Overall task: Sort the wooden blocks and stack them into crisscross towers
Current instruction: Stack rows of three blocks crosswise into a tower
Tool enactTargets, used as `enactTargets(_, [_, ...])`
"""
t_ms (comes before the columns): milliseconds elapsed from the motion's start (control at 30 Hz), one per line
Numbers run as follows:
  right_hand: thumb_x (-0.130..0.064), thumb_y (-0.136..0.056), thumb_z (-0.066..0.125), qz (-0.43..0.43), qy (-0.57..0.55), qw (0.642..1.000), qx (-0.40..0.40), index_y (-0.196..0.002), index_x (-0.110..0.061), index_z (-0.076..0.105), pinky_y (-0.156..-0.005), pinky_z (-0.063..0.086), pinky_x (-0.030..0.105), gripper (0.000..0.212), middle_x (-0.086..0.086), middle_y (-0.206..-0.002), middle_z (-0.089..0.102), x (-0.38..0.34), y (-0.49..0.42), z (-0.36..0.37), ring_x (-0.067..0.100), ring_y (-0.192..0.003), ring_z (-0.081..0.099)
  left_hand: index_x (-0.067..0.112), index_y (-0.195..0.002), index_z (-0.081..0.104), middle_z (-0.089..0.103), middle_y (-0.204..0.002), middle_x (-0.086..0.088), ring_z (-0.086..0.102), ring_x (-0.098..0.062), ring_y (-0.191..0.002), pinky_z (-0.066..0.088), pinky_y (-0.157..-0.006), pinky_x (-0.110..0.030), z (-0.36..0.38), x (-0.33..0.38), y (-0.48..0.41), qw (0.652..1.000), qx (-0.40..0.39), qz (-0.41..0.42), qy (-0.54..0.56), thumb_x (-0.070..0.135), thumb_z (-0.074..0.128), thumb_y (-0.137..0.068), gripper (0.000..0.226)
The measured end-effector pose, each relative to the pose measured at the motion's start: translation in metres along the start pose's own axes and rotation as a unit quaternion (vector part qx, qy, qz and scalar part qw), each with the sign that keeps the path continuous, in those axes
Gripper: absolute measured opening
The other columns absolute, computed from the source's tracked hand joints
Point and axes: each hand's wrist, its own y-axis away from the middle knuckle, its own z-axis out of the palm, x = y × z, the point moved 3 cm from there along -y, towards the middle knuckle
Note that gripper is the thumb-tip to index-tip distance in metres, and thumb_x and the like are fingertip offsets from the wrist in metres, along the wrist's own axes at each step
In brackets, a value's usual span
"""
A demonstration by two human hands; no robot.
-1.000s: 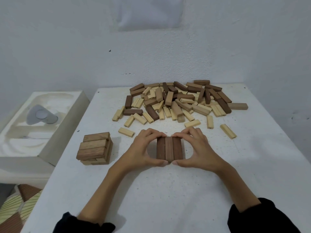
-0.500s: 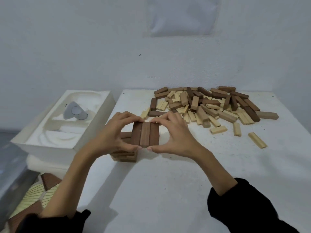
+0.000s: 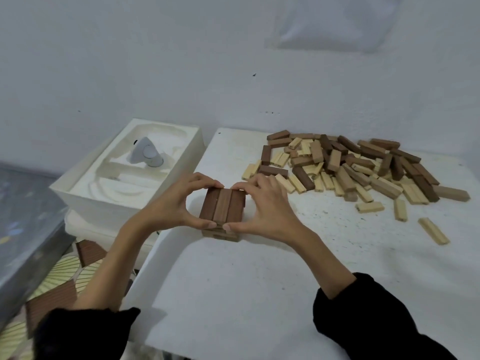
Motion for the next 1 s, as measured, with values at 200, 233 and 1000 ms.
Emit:
enactTargets(200, [-0.058, -0.058, 0.079, 0.025, -0.065, 0.997, -0.019, -0.137, -0.037, 0.038, -0.1, 0.028, 0.035, 0.091, -0.004, -0.123, 0.035, 0.001, 0.005, 0.007, 0.013, -0.12, 0.028, 0.032, -0.129, 0.049, 0.05, -0.129, 0.007, 0.045, -0.008, -0.122, 0.034, -0.097, -0.014, 0.005, -0.006, 0.0, 0.999, -0.019, -0.031, 0.036, 0.049, 0.077, -0.056, 0.08])
enactTargets(233, [-0.057, -0.058, 0.08, 0.029, -0.08, 0.996, -0.024, -0.139, -0.038, 0.034, -0.102, 0.027, 0.035, 0.095, -0.004, -0.127, 0.033, 0.001, 0.007, 0.009, 0.014, -0.123, 0.028, 0.033, -0.132, 0.046, 0.048, -0.131, 0.008, 0.044, -0.005, -0.123, 0.035, -0.098, -0.017, 0.007, -0.006, 0.001, 0.998, -0.019, -0.041, 0.044, 0.05, 0.078, -0.054, 0.087])
enactTargets(1000, [-0.042, -0.062, 0.083, 0.075, -0.192, 0.978, 0.031, -0.137, -0.026, 0.041, -0.106, 0.031, 0.039, 0.087, -0.006, -0.135, 0.044, 0.005, 0.023, 0.024, 0.015, -0.129, 0.029, 0.038, -0.137, 0.04, 0.053, -0.127, 0.011, 0.047, -0.004, -0.124, 0.039, -0.102, -0.019, 0.016, -0.01, 0.003, 0.989, -0.015, -0.069, 0.133, 0.041, 0.082, -0.052, 0.095])
